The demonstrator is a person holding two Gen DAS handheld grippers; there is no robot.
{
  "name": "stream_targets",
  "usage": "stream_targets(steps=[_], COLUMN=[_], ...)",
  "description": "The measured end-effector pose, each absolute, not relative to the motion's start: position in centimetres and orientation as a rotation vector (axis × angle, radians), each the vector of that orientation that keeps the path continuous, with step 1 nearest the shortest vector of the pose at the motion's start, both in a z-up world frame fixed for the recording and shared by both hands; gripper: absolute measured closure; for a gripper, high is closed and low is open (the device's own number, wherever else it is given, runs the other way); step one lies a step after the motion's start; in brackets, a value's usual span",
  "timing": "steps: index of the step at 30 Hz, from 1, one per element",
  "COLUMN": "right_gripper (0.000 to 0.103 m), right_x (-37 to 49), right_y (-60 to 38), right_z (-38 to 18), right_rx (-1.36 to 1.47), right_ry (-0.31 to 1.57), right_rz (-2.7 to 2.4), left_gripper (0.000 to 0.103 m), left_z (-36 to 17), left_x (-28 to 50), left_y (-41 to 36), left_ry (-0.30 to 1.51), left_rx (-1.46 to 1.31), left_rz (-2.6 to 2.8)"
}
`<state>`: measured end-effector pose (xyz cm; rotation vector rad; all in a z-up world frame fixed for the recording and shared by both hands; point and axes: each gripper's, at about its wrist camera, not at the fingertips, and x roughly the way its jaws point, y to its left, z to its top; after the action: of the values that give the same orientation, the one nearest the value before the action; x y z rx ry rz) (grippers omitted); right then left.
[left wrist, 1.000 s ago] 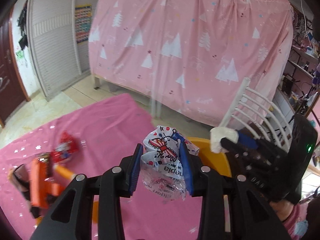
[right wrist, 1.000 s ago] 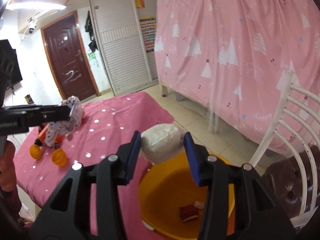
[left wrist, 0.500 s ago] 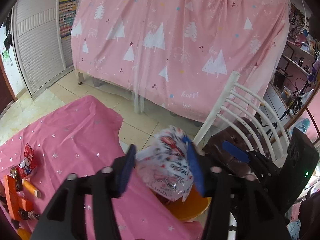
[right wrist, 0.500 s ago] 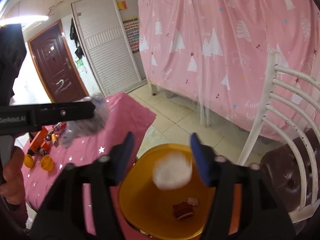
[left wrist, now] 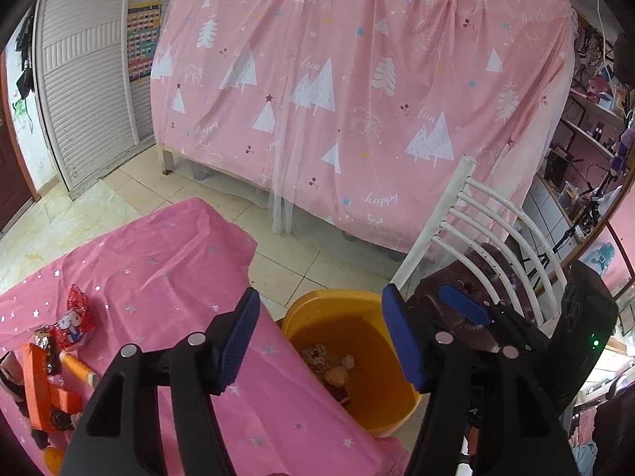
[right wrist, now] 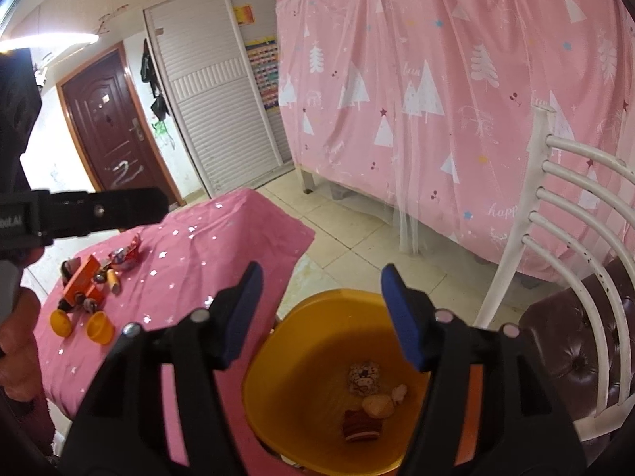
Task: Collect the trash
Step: 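Open both grippers to drop the wrapper and ball into the bin, then move both open grippers back over the table clutter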
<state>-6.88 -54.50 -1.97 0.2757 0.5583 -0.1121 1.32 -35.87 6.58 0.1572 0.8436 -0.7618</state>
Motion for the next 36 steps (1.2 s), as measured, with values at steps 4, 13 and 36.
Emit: stream_targets(steps=[4,13,36], right_gripper=[0.043,0.043,0.034], right_x=[-6.2,-3.5,4.5], right_y=[-52.5,-47.3,-32.4], right_z=[-1.2,0.2,0.9], right_rx=[0.254,0.191,0.024], right_ry=[0.561,0.569,0.652], right_rz=[-0.089,0.002,0.225], left_gripper=[0.045,0.045,0.041], left_z=[7.2,8.9,6.5], left_x=[1.5,3.0,10.7], left_y=[-34.1,-27.4,-7.7], left_ry=[0.827,0.773,0.816], left_rx=[0.143,0.121,0.018], left_rz=[-0.746,-0.644,-0.318])
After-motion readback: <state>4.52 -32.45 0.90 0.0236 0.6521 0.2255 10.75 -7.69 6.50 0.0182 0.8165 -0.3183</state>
